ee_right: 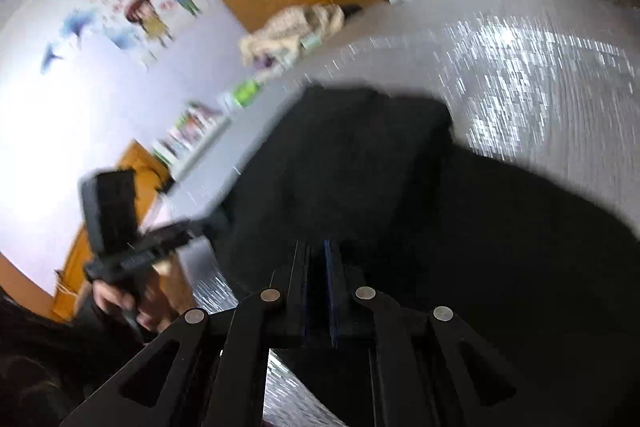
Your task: Fold clothes
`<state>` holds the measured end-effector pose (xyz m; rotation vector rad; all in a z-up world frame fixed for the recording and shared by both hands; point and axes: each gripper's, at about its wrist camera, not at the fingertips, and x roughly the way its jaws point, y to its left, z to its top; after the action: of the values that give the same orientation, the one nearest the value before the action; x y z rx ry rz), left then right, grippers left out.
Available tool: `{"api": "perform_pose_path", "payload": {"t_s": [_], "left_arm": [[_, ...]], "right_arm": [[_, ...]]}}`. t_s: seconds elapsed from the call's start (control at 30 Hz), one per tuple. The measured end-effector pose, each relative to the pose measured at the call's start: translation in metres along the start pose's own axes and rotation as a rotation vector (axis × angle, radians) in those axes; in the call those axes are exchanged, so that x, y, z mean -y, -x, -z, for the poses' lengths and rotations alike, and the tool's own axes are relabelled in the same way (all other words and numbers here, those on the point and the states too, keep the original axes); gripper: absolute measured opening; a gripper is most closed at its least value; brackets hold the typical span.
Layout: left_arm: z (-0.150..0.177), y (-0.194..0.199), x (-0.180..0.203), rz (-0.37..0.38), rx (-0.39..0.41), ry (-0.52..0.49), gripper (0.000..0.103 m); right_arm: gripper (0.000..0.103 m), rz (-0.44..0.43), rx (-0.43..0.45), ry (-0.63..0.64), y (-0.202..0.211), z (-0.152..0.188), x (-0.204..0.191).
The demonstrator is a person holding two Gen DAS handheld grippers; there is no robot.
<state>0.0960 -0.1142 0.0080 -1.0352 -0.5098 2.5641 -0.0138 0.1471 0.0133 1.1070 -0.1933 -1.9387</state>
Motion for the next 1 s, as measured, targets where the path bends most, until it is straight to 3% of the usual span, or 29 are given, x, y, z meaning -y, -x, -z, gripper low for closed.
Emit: {"api": "perform_pose_path", "payload": {"t_s": [0.2, 0.3, 0.43, 0.53, 0.67, 0.8, 1.0], "left_arm": [[0.001, 0.005, 0.01, -0.021, -0.003, -0.029, 0.003], [-0.007, 0.007, 0.029, 0.031, 0.029, -0.061, 0.003], [-0.008, -0.011, 0.058, 0.122, -0.008, -0.137, 0.003], [0.001, -0.032, 0.061, 0.119, -0.085, -0.148, 0.003], [0.0, -0.032, 0.056, 0.124, -0.093, -0.133, 0.003], [-0.023, -0.025, 0.059, 0.097, -0.057, -0.154, 0.003], [-0.088, -0.035, 0.06, 0.004, 0.019, -0.134, 0.003]], "right_arm": [[0.006, -0.012, 0.038, -0.01, 0.007, 0.012, 0.008], [0.006, 0.009, 0.034, 0.009, 0.006, 0.007, 0.005], [0.007, 0.023, 0.072, 0.007, 0.009, 0.005, -0.001], [0.007, 0.023, 0.064, -0.017, 0.004, 0.006, 0.003], [0.007, 0.008, 0.065, -0.053, 0.006, 0.006, 0.008], [0.009, 0.042, 0.123, -0.064, 0.017, -0.008, 0.007], [0.009, 0.052, 0.204, -0.105, 0.015, -0.046, 0.01]]}}
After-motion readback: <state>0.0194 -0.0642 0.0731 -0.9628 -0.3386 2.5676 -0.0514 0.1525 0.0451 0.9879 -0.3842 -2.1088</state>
